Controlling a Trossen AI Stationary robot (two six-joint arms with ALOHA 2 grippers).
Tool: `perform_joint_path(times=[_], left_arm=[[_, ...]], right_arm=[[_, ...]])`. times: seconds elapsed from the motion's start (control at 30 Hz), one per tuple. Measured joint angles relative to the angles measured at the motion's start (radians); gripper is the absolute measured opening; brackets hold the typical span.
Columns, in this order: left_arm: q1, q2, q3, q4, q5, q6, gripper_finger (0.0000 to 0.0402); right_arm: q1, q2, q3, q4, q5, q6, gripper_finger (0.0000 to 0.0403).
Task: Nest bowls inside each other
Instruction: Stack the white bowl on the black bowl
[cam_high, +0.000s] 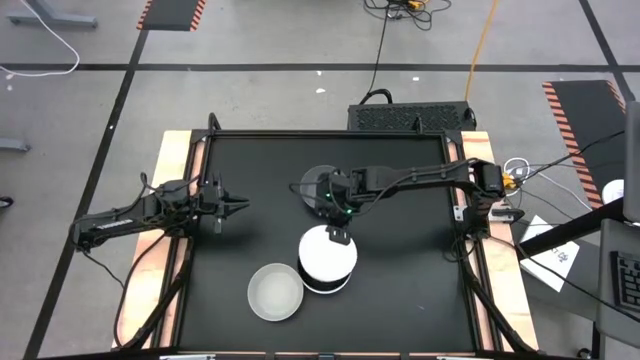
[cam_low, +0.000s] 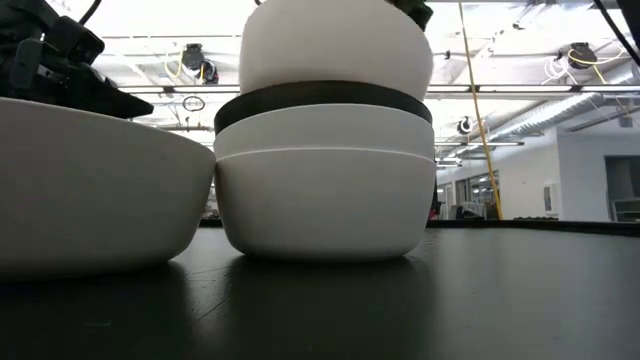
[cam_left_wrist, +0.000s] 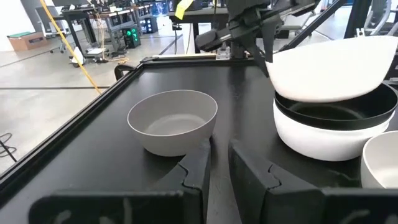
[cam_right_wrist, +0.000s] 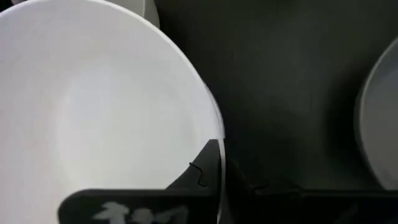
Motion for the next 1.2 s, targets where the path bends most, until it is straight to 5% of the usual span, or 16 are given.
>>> perform_joint_path(times=[0.43,0.97,1.2], left_arm=[[0.0,0.0,0.0,-0.001,0.001,-0.001,0.006],[0.0,0.0,0.0,-0.004,0.01,-0.003,0.006],[0.0,0.0,0.0,-0.005,0.01,-0.004,0.006]], right_arm=[[0.041,0.09,0.001,-0.032,0.004,0.065,0.0],[0.108,0.082,0.002,-0.109,0.257,0.093,0.0],[0.114,0.082,0.002,-0.119,0.29,0.109,0.0]])
